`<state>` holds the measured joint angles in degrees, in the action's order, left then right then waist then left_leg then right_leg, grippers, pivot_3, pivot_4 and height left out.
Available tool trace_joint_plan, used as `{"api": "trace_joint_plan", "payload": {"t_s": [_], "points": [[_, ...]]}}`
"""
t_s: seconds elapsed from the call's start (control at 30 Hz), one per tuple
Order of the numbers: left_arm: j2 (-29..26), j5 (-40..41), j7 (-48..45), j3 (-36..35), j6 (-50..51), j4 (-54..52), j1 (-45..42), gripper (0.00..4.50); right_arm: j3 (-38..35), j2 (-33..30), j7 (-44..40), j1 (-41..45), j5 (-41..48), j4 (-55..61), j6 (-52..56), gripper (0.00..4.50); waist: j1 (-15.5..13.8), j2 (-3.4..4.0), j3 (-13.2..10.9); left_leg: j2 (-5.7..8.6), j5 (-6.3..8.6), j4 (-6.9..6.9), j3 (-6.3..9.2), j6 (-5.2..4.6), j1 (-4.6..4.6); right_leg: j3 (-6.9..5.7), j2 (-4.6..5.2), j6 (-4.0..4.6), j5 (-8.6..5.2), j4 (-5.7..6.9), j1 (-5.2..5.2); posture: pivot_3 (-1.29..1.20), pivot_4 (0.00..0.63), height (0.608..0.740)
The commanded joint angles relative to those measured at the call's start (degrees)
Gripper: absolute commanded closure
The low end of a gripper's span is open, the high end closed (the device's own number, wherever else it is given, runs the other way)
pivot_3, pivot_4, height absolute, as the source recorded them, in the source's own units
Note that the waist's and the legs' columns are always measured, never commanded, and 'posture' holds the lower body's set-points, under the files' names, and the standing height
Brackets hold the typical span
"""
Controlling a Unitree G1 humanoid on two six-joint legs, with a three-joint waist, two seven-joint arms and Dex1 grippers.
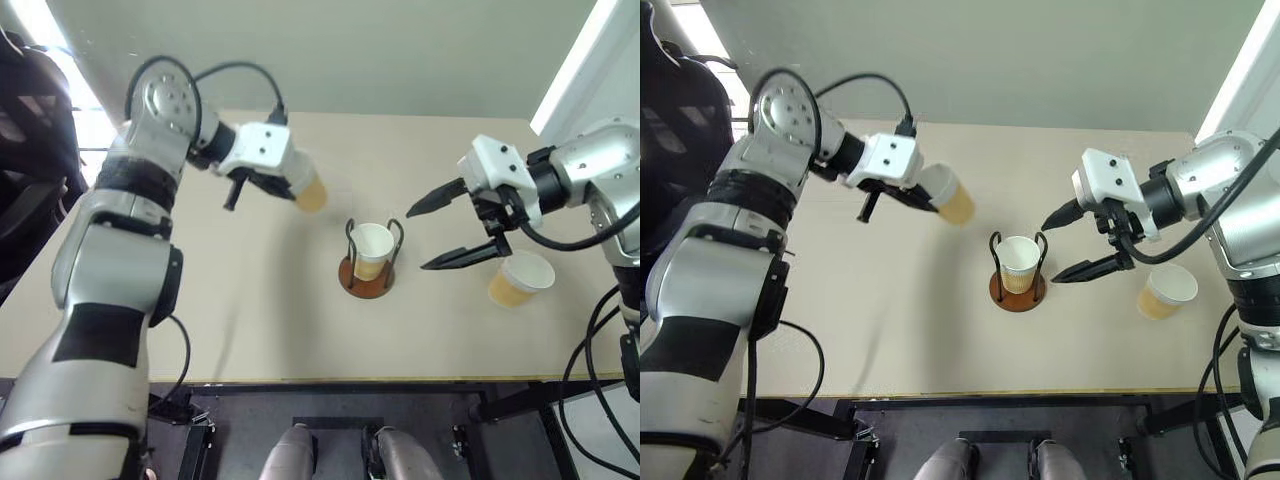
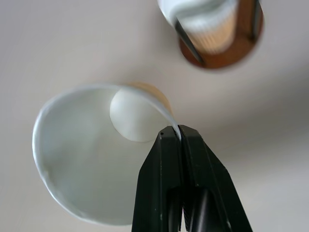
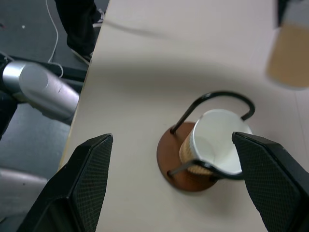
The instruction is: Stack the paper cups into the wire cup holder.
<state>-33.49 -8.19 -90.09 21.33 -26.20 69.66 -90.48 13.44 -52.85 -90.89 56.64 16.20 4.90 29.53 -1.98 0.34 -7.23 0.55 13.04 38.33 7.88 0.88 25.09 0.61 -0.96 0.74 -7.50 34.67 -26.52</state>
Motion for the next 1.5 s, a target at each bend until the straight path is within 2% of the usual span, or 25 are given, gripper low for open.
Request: {"api": "trace_joint_plan", "payload": {"t_s": [0.03, 0.2, 0.33, 0.57, 0.77, 1.03, 1.5], "points": [[1.0, 5.6, -2.4, 2.6, 2.2, -2.6, -3.2, 4.48, -1.5, -1.1, -0.2, 0.3, -1.4, -2.1, -4.9, 0.43, 0.2, -0.02, 0.0, 0.06, 0.02, -0.04, -0.17, -0.03, -0.04, 0.05, -0.03, -0.05, -0.03, 0.00, 0.00, 0.00, 0.150, 0.740], [0.4, 14.0, -2.4, 9.7, 5.4, -6.9, -3.1, 4.48, -2.2, -1.0, -0.5, 2.2, -3.1, -9.8, -11.2, 0.43, 0.3, 0.01, 0.0, 0.05, 0.27, 0.27, -0.50, -0.46, -0.03, 0.56, -0.05, -0.51, -0.02, -0.03, 0.00, 0.00, 0.150, 0.740], [-0.8, 19.9, -2.4, 14.8, 7.6, -10.8, -2.6, 4.48, -1.7, -1.6, -1.3, 3.5, -3.7, -14.4, -11.4, 0.43, 0.3, 0.03, 0.0, 0.05, 0.52, 0.64, -0.74, -0.85, 0.02, 0.88, -0.04, -0.82, 0.08, -0.05, 0.00, 0.00, 0.150, 0.740], [-2.9, 30.2, -2.4, 22.1, 12.6, -17.9, -3.4, 4.48, 1.4, -5.9, -1.6, 3.4, 0.0, -15.3, -8.4, 0.43, -0.1, 0.06, 0.0, 0.19, 0.71, 0.81, -0.96, -1.08, 0.08, 1.00, 0.07, -0.98, 0.10, -0.12, 0.01, 0.00, 0.150, 0.740], [-3.3, 35.2, -2.4, 28.4, 13.8, -20.9, -6.1, 4.48, 2.5, -7.9, -1.6, 2.4, 2.3, -13.6, -7.7, 0.43, -0.1, 0.08, -0.1, 0.25, 0.74, 0.83, -1.04, -1.11, 0.07, 1.02, 0.11, -1.01, 0.09, -0.09, 0.01, 0.00, 0.150, 0.740], [0.9, 33.7, -2.4, 32.3, 9.2, -17.7, -9.1, 4.48, 2.0, -9.9, -1.6, 1.2, 4.8, -12.0, -5.3, 0.43, -0.1, 0.16, -0.1, 0.31, 0.82, 0.94, -1.11, -1.25, 0.03, 1.12, 0.22, -1.18, 0.06, -0.10, 0.11, 0.00, 0.150, 0.740], [6.2, 26.1, -2.4, 32.0, 0.3, -12.2, -9.4, 4.48, 2.0, -11.4, -1.6, 1.4, 5.7, -10.5, -3.5, 0.43, -0.2, 0.18, -0.1, 0.33, 0.91, 1.08, -1.15, -1.39, 0.09, 1.13, 0.21, -1.35, 0.02, -0.15, 0.14, 0.00, 0.150, 0.740]]}}
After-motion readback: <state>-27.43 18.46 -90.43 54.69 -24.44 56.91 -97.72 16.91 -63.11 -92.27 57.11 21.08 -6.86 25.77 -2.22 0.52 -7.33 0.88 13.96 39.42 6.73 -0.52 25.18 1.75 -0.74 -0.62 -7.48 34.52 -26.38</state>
